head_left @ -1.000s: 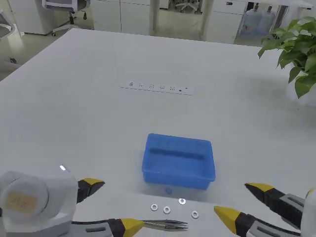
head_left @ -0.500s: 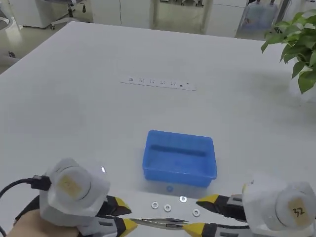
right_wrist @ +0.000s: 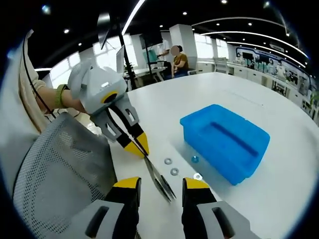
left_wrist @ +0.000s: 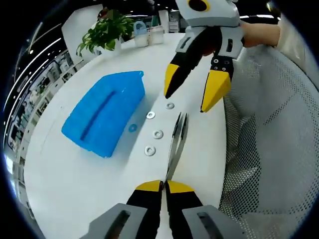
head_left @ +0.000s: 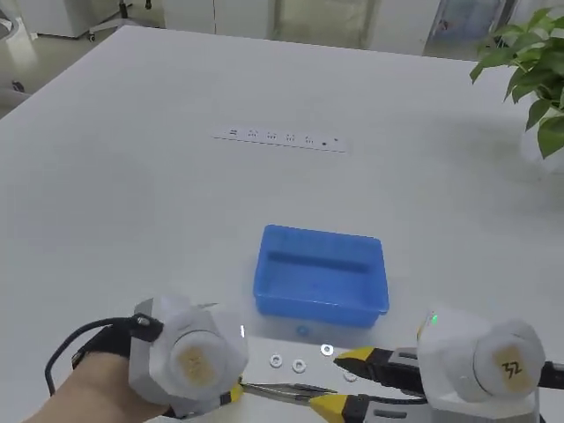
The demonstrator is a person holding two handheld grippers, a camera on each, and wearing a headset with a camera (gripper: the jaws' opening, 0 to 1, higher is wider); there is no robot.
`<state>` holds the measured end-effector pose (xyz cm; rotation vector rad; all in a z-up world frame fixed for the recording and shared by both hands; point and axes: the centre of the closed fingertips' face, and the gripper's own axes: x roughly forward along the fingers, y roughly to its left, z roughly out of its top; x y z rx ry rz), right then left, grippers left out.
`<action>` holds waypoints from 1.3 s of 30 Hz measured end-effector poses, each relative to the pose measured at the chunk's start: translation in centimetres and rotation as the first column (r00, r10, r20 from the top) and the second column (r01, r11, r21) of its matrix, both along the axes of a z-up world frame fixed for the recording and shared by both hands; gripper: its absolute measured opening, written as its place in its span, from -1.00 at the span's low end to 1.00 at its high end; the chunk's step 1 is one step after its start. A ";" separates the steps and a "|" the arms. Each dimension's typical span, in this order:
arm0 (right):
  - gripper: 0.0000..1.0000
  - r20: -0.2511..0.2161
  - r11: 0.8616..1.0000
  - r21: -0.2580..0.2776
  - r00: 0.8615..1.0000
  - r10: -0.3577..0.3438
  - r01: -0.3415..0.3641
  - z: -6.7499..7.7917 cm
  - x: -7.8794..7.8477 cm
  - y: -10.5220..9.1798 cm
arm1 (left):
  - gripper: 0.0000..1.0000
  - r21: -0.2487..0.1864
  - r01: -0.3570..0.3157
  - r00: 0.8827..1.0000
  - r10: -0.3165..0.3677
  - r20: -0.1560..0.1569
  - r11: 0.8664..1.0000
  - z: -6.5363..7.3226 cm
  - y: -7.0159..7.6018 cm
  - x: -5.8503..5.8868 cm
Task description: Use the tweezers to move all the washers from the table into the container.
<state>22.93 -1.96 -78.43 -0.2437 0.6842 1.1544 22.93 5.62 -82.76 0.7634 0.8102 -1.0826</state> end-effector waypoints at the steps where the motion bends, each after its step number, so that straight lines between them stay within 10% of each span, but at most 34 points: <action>1: -0.41 0.020 0.999 -0.045 1.000 0.022 -0.021 -0.5 -0.1 -0.5 | -1.00 0.012 0.020 1.000 -0.020 0.003 1.000 0.1 0.0 -0.1; 7: -0.39 0.059 0.986 -0.146 0.994 0.091 -0.082 -1.7 -0.9 -1.5 | -1.00 -0.010 0.080 0.996 -0.079 0.033 0.997 1.7 -0.6 -0.4; 16: -0.42 0.099 0.980 -0.160 0.985 0.139 -0.122 -1.5 -0.5 -0.9 | -1.00 -0.074 0.149 0.982 -0.139 0.128 0.986 7.4 -2.4 -1.1; 21: -0.45 0.140 0.974 -0.152 0.972 0.188 -0.166 -0.5 -0.1 0.2 | -1.00 -0.124 0.166 0.980 -0.150 0.127 0.978 9.5 -4.0 -2.1; 33: -0.89 0.155 0.937 -0.124 0.927 0.342 -0.326 0.5 -1.1 2.3 | -1.00 -0.261 0.104 0.993 -0.087 0.074 0.960 10.5 -6.4 -1.6; 39: -0.90 0.199 0.948 -0.166 0.932 0.303 -0.272 0.8 0.4 1.4 | -1.00 -0.198 0.161 0.982 -0.137 0.131 0.967 10.6 -7.0 -0.7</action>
